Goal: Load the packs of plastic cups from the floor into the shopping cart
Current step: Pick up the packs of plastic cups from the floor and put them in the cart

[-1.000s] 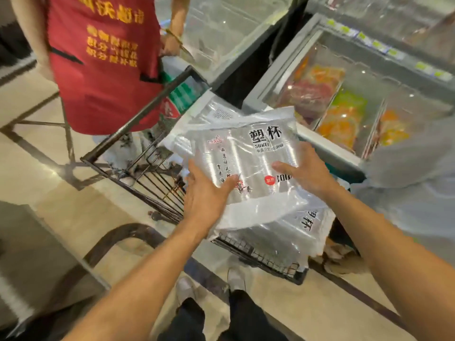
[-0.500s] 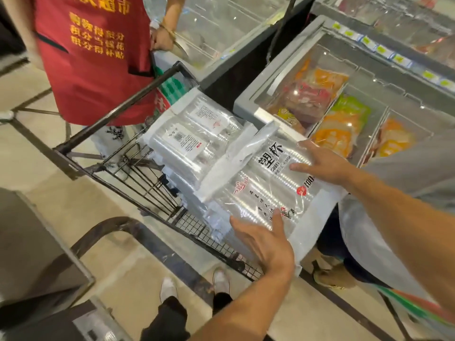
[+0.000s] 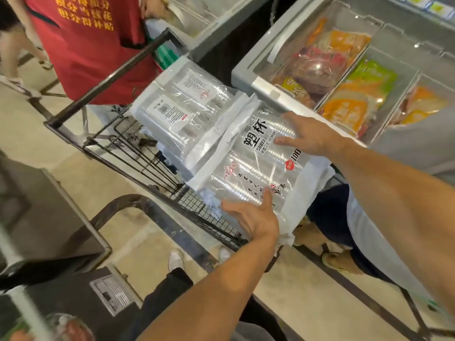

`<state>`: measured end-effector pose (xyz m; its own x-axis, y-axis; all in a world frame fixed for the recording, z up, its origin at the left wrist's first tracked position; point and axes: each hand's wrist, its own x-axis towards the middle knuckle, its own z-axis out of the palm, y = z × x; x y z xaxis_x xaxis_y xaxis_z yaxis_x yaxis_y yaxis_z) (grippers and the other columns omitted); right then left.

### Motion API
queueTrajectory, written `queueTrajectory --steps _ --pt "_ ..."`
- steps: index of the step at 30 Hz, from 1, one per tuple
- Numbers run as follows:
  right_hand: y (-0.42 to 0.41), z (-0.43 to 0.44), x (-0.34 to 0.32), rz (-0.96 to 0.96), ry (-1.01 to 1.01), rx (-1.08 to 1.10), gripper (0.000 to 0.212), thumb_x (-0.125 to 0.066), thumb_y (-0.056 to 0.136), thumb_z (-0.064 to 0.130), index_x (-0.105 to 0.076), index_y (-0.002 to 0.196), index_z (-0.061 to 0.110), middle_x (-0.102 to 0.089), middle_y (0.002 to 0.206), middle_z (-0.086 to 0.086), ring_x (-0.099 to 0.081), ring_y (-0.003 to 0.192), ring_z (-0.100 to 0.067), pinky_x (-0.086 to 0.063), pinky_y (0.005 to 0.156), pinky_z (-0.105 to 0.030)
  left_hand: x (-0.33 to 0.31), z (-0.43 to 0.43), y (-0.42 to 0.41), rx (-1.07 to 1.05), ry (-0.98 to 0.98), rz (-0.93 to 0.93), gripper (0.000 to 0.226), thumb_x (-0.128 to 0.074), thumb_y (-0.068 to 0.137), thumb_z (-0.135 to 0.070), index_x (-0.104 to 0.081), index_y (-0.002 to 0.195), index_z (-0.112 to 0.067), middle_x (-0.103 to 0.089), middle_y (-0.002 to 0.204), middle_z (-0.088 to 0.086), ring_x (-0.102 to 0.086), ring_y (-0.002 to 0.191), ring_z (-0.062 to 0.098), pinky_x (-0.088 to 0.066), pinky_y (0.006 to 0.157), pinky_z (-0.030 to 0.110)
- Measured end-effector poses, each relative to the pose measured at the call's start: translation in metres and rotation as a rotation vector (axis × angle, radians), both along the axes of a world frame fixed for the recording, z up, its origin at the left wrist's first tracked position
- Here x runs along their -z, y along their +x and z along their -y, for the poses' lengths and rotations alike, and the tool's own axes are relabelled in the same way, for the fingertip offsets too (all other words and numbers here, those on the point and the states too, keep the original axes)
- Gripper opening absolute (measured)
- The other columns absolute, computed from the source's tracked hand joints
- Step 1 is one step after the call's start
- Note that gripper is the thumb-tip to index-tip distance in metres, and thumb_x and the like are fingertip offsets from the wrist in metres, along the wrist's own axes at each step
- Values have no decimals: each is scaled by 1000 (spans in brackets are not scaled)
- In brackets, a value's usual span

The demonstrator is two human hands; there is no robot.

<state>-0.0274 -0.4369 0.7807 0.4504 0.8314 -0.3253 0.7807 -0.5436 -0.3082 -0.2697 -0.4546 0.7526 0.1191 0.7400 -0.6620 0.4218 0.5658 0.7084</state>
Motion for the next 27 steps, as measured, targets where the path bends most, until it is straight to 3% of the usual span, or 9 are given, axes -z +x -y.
queueTrajectory --steps 2,5,8,11,14,16,20,23,27 --pt "1 2 5 1 -17 9 112 -32 78 103 -30 160 26 -53 156 -10 -59 131 -35 -48 109 -51 -1 1 4 26 8 -32 105 -82 91 -45 6 147 -35 -13 174 25 -42 149 42 -36 122 43" --pt "0 5 15 -12 -47 26 112 -31 80 102 -27 162 26 -50 160 -7 -56 136 -34 -48 110 -49 5 -3 5 69 22 -78 106 -80 89 -54 -2 152 -19 -17 172 25 -40 150 42 -37 123 47" --pt "0 -1 13 0 -72 13 106 -33 83 99 -25 163 29 -47 164 -2 -54 140 -31 -45 108 -46 13 -9 2 96 -2 -119 103 -76 85 -66 -10 149 -20 -20 170 21 -41 148 43 -40 123 54" --pt "-3 -6 7 76 -113 11 111 -26 81 101 -22 165 29 -46 164 -3 -55 139 -33 -49 104 -49 13 -17 1 165 13 -221 109 -70 84 -75 -12 152 -13 -27 163 23 -36 148 42 -37 123 52" --pt "-11 -16 -8 233 -80 -12 109 -19 85 99 -32 161 21 -53 152 -13 -56 132 -37 -51 99 -51 10 -27 -11 248 3 -267 117 -63 86 -79 -6 158 -7 -27 160 24 -34 148 40 -36 123 53" --pt "-22 -29 -24 307 11 -59 107 -13 85 93 -41 155 18 -57 140 -17 -57 126 -38 -51 98 -51 0 -42 -24 261 12 -255 119 -60 91 -77 4 163 -5 -16 169 26 -22 157 41 -29 128 53" --pt "-71 -81 -59 344 182 -288 77 -32 101 71 -51 150 15 -62 138 -16 -58 125 -38 -49 100 -49 -39 -100 -64 280 276 -289 101 -51 103 -66 -3 168 -5 -16 175 20 -16 162 36 -21 129 47" --pt "-124 -123 -73 350 280 -427 65 -40 105 60 -54 146 12 -65 133 -17 -61 119 -39 -51 97 -50 -67 -144 -108 367 520 -412 84 -50 106 -61 -23 164 -7 -35 165 17 -31 153 35 -30 123 49" --pt "-207 -166 -88 348 377 -595 54 -53 101 47 -60 139 9 -66 123 -17 -64 107 -40 -51 90 -49 -96 -181 -193 470 741 -726 67 -44 105 -65 -47 148 -13 -55 141 13 -50 131 35 -42 108 50"
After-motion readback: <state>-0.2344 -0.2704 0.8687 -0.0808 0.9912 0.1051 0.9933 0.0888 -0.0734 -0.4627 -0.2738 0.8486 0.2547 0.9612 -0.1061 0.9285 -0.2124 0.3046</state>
